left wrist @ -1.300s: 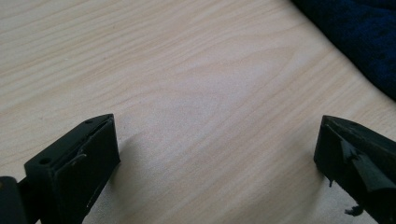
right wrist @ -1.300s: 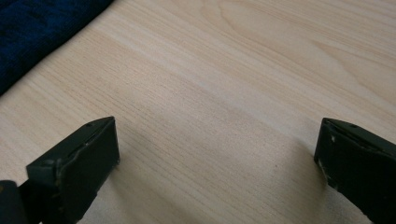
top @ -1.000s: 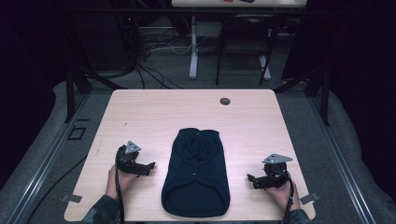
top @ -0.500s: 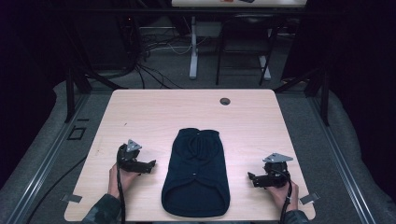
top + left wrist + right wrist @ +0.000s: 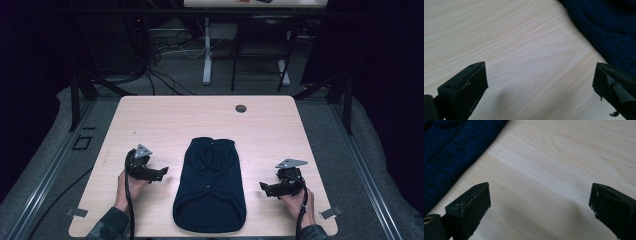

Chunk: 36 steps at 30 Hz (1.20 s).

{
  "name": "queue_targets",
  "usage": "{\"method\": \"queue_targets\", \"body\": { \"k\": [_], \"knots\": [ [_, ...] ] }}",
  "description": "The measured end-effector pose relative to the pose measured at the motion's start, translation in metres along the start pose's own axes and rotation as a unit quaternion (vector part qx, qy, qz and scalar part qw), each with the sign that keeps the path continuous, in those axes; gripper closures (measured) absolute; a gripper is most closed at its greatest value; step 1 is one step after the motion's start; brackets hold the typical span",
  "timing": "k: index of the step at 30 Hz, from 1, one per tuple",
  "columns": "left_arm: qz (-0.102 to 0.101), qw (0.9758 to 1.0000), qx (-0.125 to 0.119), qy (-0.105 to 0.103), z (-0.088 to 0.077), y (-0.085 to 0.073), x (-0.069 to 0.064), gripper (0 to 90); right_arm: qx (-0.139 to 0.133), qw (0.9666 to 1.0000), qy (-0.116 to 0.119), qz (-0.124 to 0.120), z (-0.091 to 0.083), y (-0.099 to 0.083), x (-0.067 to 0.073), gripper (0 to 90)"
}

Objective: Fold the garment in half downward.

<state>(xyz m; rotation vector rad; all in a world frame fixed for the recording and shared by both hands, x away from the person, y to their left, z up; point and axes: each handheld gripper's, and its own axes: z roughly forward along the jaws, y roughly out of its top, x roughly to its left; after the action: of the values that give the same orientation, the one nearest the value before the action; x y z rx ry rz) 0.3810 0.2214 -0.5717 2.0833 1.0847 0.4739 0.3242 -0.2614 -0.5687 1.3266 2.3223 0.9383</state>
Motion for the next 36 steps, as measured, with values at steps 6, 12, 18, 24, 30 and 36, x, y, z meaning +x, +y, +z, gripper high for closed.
{"method": "queue_targets", "body": {
  "k": [6,12,18,24,30,36],
  "knots": [
    [0.0,0.9999,-0.002,-0.012,0.004,0.007,-0.002,0.0,-0.003,0.9995,0.031,-0.005,0.001,0.013,0.004,4.7],
    [0.003,0.9998,0.001,-0.02,0.008,0.017,-0.004,0.0,0.0,0.9986,0.048,-0.022,0.005,0.031,0.012,5.1],
    [0.015,0.9993,0.007,-0.033,0.016,0.033,-0.009,0.0,-0.001,0.9978,0.059,-0.028,0.011,0.05,0.015,5.7],
    [0.024,0.9988,0.014,-0.041,0.025,0.049,-0.011,0.1,0.011,0.9966,0.075,-0.032,0.028,0.07,0.019,6.1],
    [0.025,0.998,0.022,-0.054,0.036,0.066,-0.012,0.1,0.018,0.9958,0.08,-0.039,0.041,0.089,0.022,6.0],
    [0.023,0.9974,0.027,-0.063,0.045,0.079,-0.014,0.2,0.022,0.9952,0.085,-0.043,0.052,0.103,0.024,6.1]
  ]
}}
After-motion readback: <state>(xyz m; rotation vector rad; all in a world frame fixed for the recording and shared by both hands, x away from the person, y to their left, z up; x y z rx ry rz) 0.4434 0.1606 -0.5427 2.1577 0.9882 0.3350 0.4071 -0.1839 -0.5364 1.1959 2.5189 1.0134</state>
